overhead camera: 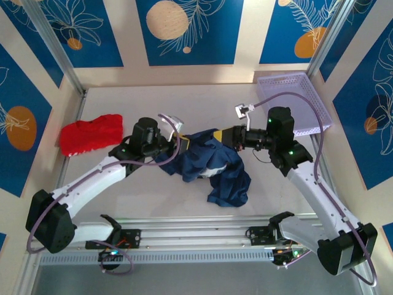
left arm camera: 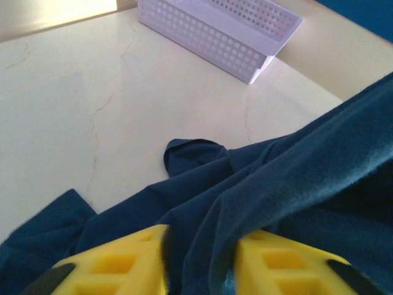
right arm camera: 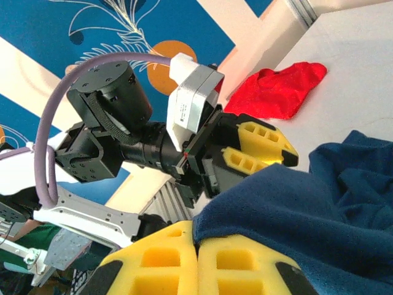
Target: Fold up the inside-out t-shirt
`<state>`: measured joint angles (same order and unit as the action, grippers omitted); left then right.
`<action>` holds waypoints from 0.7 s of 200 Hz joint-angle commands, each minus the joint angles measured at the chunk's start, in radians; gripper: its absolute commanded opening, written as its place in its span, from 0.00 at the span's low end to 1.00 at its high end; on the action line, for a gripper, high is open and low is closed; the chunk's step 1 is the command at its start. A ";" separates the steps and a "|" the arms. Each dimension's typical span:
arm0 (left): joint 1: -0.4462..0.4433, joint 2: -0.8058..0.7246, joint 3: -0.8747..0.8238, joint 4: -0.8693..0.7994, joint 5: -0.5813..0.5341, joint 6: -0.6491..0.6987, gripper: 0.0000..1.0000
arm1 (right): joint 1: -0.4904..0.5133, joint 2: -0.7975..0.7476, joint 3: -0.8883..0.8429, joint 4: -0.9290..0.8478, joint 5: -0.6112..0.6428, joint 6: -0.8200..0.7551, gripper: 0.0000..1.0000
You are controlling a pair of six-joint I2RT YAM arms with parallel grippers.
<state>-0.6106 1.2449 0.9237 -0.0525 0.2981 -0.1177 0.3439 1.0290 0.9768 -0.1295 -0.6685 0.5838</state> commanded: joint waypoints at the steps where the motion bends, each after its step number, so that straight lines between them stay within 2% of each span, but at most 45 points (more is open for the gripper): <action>1: -0.007 -0.087 -0.027 0.022 0.045 0.008 0.38 | -0.015 0.006 -0.013 0.033 -0.034 0.021 0.00; 30: -0.053 -0.150 -0.054 0.055 0.099 0.030 0.40 | -0.022 0.022 -0.013 0.027 -0.029 0.021 0.00; 49: -0.089 -0.167 -0.049 0.055 0.142 0.065 0.36 | -0.023 0.031 -0.013 0.026 -0.028 0.022 0.00; 82: -0.128 -0.115 -0.006 0.082 0.259 0.085 0.32 | -0.023 0.035 -0.018 0.034 -0.028 0.026 0.00; 100: -0.133 -0.049 0.043 0.067 0.258 0.092 0.32 | -0.023 0.034 -0.023 0.038 -0.029 0.027 0.00; 140: -0.131 0.056 0.110 0.088 0.182 0.084 0.32 | -0.023 0.029 -0.031 0.037 -0.029 0.028 0.00</action>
<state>-0.7380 1.2598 0.9710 0.0078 0.4923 -0.0509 0.3264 1.0653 0.9592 -0.1120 -0.6712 0.6029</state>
